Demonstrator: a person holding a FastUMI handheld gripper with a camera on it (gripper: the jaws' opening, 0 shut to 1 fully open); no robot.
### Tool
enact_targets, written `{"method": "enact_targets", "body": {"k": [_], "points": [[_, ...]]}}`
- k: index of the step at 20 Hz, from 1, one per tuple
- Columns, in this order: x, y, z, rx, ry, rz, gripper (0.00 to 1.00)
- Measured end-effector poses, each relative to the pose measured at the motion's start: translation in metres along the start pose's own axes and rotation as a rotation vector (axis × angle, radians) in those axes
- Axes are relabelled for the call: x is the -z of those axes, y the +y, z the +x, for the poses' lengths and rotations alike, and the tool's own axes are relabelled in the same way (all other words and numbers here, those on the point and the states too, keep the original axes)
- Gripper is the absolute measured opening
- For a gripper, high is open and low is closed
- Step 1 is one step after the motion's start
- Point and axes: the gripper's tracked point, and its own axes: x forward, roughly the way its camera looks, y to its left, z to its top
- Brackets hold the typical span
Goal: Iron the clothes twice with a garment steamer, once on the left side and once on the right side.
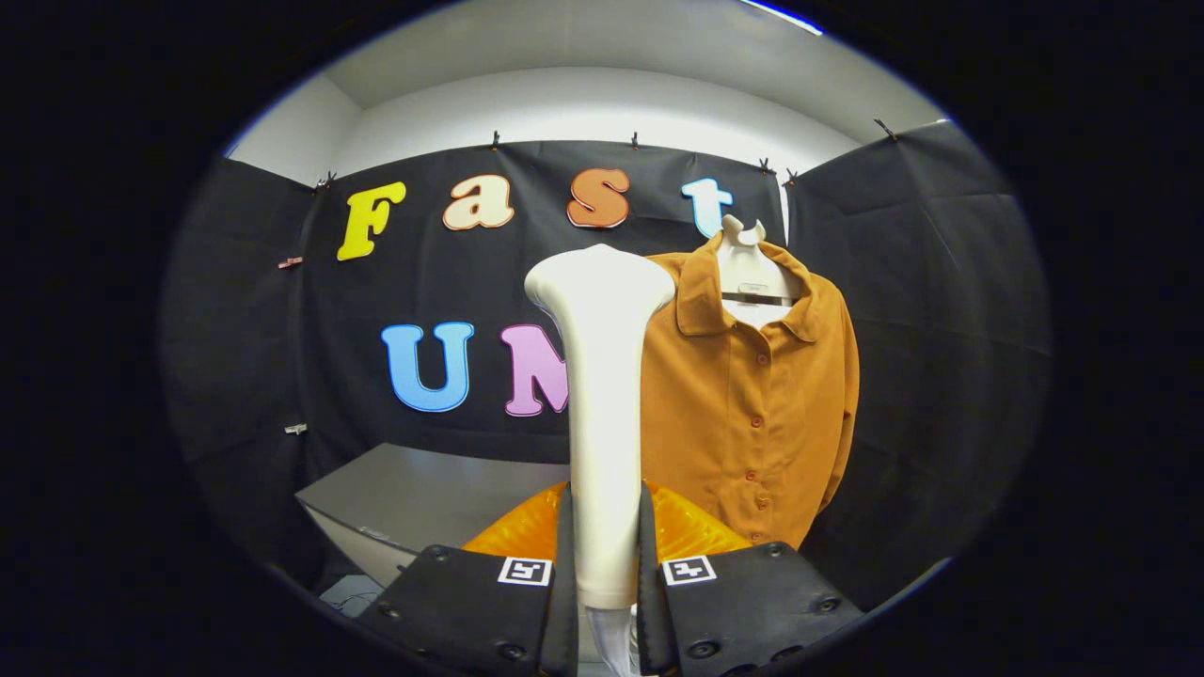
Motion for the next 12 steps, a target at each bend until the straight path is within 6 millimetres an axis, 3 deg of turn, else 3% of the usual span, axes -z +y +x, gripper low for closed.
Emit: {"method": "enact_targets", "body": {"k": [4, 12], "points": [[-0.004, 0.024, 0.000, 0.010, -0.014, -0.006, 0.28], [0.015, 0.051, -0.019, 0.052, -0.015, -0.015, 0.28]]}}
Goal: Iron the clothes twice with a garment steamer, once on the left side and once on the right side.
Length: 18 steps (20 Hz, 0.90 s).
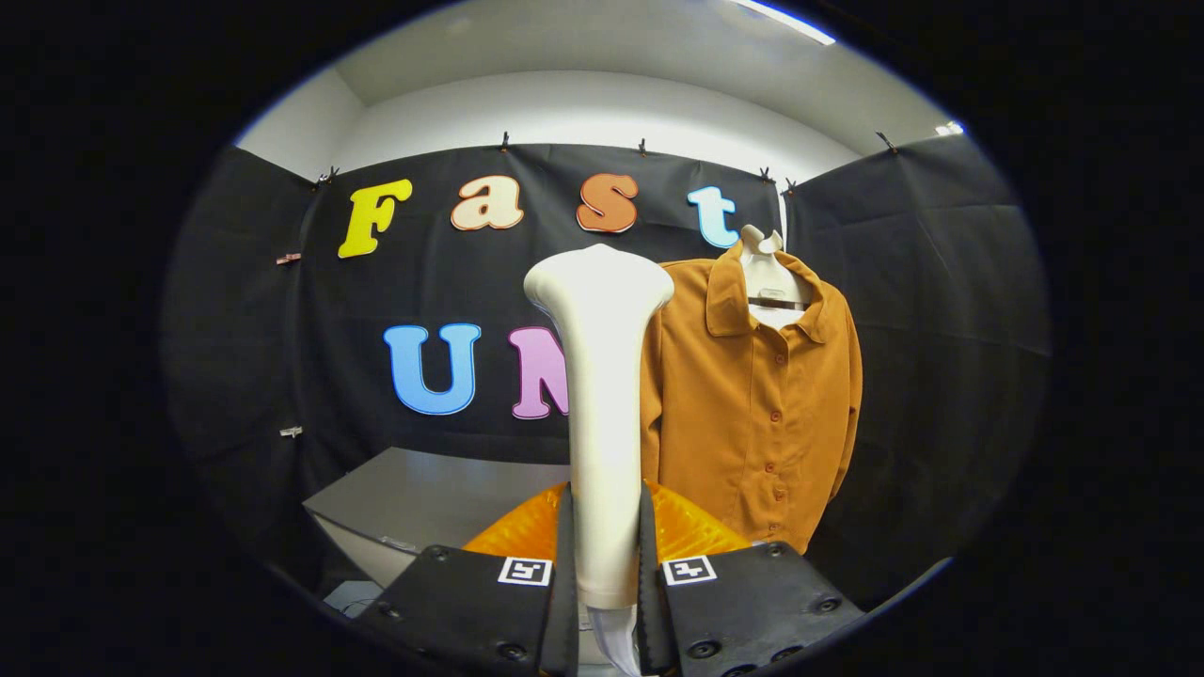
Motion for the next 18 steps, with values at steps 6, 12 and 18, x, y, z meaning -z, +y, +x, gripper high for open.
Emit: {"method": "enact_targets", "body": {"k": [6, 12, 18], "points": [[0.005, 0.020, -0.009, -0.011, 0.006, -0.003, 0.28], [-0.005, 0.024, -0.011, -0.003, -0.016, 0.000, 0.28], [-0.008, 0.023, -0.014, -0.007, -0.023, -0.001, 0.28]]}}
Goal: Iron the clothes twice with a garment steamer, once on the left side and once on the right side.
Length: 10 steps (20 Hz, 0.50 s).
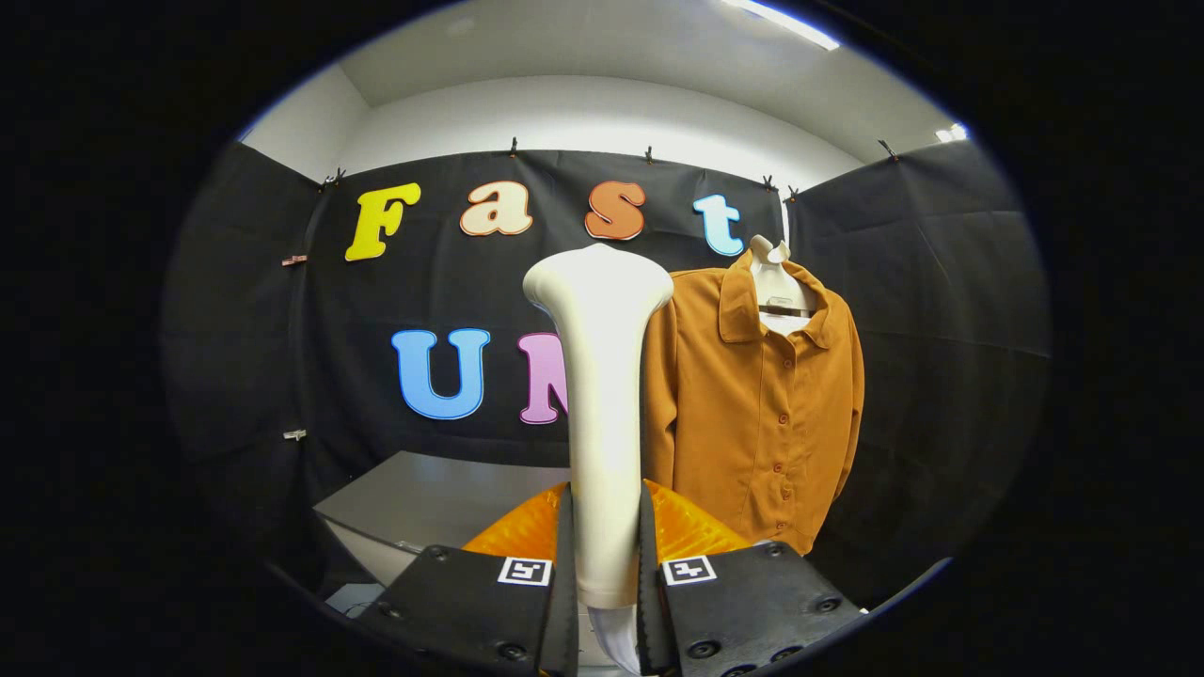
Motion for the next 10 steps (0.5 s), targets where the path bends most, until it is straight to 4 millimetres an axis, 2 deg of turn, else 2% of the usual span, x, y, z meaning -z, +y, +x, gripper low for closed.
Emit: {"method": "enact_targets", "body": {"k": [10], "points": [[-0.0028, -0.0048, 0.0025, -0.003, -0.003, 0.004, 0.28]]}}
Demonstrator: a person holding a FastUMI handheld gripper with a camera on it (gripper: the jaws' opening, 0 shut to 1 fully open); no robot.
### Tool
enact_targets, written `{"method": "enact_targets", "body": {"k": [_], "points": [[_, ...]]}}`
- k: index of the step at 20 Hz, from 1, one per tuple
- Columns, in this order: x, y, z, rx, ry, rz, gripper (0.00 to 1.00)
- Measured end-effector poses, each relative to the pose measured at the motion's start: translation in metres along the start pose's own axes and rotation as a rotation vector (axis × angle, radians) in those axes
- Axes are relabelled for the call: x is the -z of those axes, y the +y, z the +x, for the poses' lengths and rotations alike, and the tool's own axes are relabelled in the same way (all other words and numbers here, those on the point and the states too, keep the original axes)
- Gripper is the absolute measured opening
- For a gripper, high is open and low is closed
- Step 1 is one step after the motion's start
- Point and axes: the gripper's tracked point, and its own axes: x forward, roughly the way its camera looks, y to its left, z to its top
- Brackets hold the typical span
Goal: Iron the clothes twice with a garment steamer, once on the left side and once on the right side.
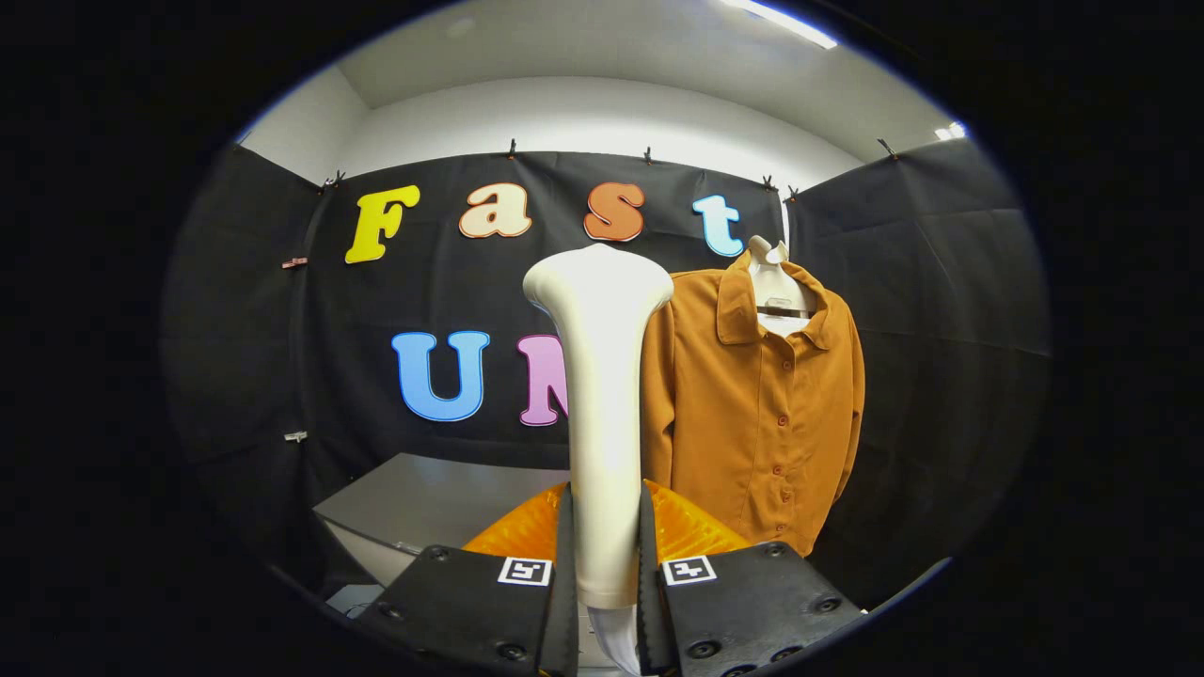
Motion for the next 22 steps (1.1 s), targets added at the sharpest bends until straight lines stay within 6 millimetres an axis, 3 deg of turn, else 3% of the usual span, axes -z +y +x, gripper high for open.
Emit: {"method": "enact_targets", "body": {"k": [22], "points": [[-0.0008, 0.0000, 0.0088, 0.000, 0.001, 0.000, 0.28]]}}
